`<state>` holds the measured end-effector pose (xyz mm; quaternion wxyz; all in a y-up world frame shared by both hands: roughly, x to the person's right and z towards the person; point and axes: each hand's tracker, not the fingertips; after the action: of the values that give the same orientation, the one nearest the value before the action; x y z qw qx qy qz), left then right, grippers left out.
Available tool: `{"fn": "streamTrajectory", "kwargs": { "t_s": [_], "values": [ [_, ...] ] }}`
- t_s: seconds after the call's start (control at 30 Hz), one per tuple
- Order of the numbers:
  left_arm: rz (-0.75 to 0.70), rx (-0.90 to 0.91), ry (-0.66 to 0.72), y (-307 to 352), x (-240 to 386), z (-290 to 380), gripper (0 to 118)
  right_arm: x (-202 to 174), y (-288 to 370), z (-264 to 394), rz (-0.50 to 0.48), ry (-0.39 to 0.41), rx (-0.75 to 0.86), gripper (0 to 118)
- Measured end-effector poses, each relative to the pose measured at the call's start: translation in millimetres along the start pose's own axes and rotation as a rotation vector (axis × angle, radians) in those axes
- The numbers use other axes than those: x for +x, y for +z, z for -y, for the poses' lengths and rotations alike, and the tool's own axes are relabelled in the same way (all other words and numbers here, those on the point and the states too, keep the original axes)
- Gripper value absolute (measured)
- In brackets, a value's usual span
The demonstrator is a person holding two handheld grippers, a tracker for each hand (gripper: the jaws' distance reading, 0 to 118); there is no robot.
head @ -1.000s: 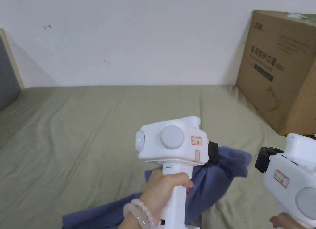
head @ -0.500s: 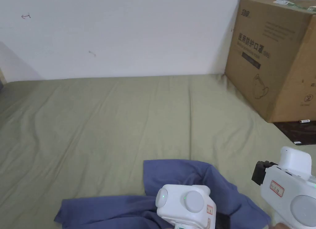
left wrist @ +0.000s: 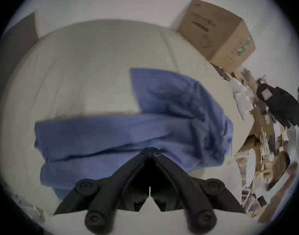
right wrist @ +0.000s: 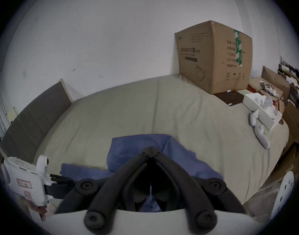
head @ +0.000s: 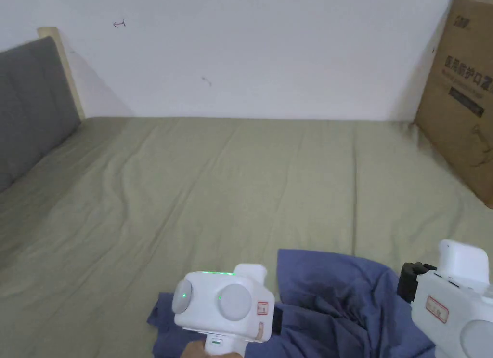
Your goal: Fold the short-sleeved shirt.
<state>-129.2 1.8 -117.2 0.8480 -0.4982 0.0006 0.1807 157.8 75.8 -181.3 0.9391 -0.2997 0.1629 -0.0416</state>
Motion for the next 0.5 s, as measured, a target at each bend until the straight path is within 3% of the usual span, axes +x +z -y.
{"fn": "streamTrajectory", "kwargs": {
  "t_s": [0.2,0.33,0.37,0.5],
  "values": [
    [-0.067,0.092,0.156,25.4,-72.9,-16.2,4,-18.0,-23.0,5.1,-0.027,0.032,-0.050,0],
    [-0.133,0.133,0.237,31.4,-121.6,-52.9,102,-22.5,-37.2,2.8,-0.027,0.052,-0.067,0],
    [-0.149,0.101,0.248,25.6,-129.2,-59.6,106,-22.5,-41.0,3.1,-0.026,0.052,-0.073,0],
    [-0.173,-0.029,0.332,-10.8,-162.8,-66.9,102,-22.3,-53.9,8.2,-0.022,0.052,-0.108,0]
  ]
}}
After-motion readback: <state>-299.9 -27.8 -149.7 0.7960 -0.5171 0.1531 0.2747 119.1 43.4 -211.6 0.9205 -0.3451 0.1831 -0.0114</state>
